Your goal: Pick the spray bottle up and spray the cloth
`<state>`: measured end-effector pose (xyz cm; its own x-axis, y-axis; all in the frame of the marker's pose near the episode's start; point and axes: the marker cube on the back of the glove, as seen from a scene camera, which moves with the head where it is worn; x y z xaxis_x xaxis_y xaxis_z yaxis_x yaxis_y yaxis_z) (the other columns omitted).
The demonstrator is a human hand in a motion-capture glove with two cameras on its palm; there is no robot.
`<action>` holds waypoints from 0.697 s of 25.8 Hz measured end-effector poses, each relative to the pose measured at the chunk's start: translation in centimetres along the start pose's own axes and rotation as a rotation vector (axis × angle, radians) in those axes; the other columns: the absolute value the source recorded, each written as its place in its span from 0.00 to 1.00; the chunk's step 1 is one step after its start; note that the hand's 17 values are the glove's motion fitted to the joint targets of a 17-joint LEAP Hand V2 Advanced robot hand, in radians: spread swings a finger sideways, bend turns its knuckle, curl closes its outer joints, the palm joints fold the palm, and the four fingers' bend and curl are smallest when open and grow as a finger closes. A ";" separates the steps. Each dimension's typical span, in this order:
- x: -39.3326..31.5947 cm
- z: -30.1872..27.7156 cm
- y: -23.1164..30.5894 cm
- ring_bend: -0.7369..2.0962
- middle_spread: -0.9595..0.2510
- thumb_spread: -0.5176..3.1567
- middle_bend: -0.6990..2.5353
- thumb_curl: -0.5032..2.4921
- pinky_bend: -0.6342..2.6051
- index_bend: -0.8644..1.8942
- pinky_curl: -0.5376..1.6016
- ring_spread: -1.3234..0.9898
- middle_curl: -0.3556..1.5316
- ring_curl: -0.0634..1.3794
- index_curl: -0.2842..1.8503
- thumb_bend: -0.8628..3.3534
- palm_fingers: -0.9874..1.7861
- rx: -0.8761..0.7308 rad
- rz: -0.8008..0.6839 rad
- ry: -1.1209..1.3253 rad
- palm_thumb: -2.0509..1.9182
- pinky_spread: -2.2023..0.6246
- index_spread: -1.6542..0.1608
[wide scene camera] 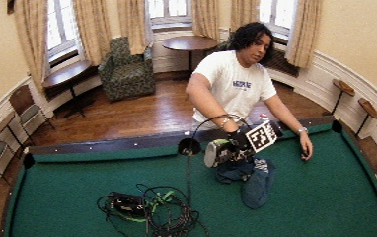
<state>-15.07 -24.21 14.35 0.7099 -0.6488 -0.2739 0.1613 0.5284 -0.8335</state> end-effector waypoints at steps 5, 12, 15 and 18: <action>0.3 -0.6 0.4 0.50 0.63 0.22 0.43 0.45 0.31 0.48 0.43 0.47 0.48 0.37 0.41 0.20 0.86 0.035 -0.009 -0.047 0.74 0.66 0.77; 2.2 -3.5 1.8 0.50 0.63 0.22 0.43 0.45 0.31 0.48 0.43 0.48 0.48 0.38 0.41 0.20 0.86 0.240 -0.018 -0.335 0.74 0.66 0.77; 3.1 -5.0 3.1 0.50 0.63 0.22 0.43 0.45 0.31 0.48 0.43 0.48 0.48 0.38 0.41 0.20 0.86 0.370 -0.046 -0.519 0.74 0.66 0.77; 3.9 -6.2 4.4 0.50 0.63 0.22 0.43 0.45 0.31 0.48 0.43 0.48 0.48 0.38 0.41 0.20 0.86 0.505 -0.103 -0.729 0.74 0.66 0.77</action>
<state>-15.88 -27.83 6.63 0.9069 -0.2877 0.3079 0.4091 0.7763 -0.4796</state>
